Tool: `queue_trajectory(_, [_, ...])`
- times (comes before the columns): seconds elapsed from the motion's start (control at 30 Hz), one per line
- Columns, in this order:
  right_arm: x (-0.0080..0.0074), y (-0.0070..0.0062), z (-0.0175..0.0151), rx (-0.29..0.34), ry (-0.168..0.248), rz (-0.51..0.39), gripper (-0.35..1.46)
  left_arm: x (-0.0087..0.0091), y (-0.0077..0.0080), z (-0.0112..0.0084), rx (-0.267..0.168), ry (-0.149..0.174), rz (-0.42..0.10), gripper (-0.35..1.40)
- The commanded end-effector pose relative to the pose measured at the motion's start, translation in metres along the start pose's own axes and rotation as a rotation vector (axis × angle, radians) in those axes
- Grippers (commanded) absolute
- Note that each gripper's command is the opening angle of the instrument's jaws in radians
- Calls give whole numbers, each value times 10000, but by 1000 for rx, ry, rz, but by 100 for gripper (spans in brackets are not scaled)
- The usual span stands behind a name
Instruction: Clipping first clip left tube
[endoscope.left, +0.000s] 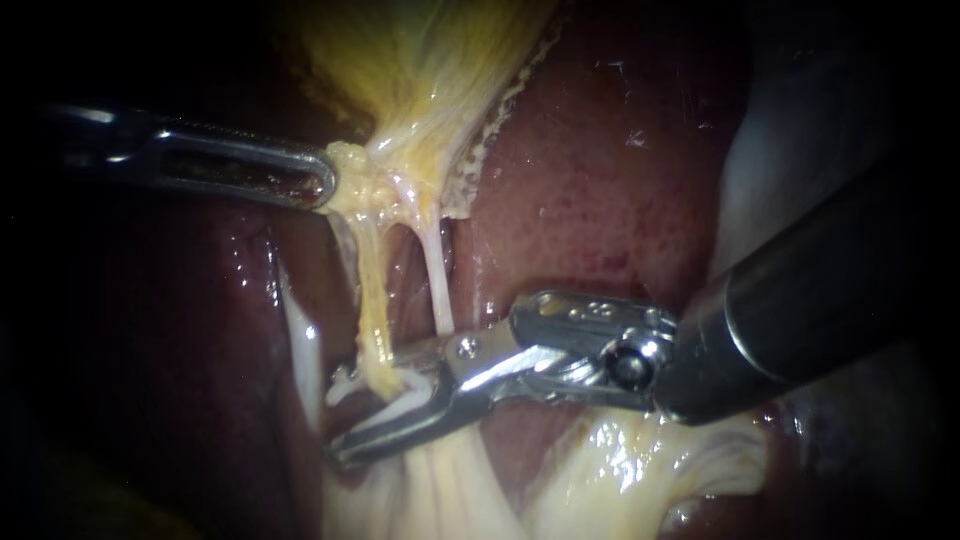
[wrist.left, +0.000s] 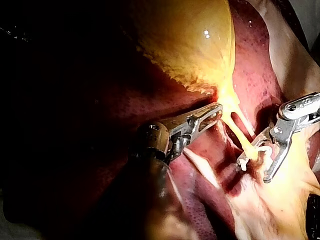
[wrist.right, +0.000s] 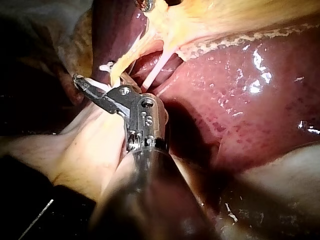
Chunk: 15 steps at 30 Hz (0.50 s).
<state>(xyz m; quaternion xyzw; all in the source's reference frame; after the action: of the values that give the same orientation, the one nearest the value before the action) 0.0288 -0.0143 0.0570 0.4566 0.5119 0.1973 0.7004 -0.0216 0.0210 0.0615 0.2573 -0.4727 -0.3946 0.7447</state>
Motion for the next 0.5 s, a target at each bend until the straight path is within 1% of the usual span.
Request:
queue_trajectory(0.03, [0, 0, -1, 2, -1, 0, 42, 0, 0, 0, 0, 0, 0, -35])
queue_trajectory(0.13, [-1, 0, -2, 2, -2, 5, 34, 0, 0, 0, 0, 0, 0, -35])
queue_trajectory(0.2, [-1, 0, -3, 3, -2, 5, 23, 0, 0, 0, 0, 0, 0, -35])
queue_trajectory(0.23, [-2, -1, -3, 4, -2, 5, 14, 0, 0, 0, 0, 0, 0, -35])
queue_trajectory(0.3, [-3, -1, -6, 5, -2, 28, -21, 0, 0, 0, 0, 0, 0, -35])
queue_trajectory(0.33, [-3, -1, -7, 5, -3, 34, -35, 0, 0, 0, 0, 0, 0, -35])
queue_trajectory(0.5, [-4, 5, -9, 16, -9, 50, -35, 0, 0, 0, 0, 0, 0, -35])
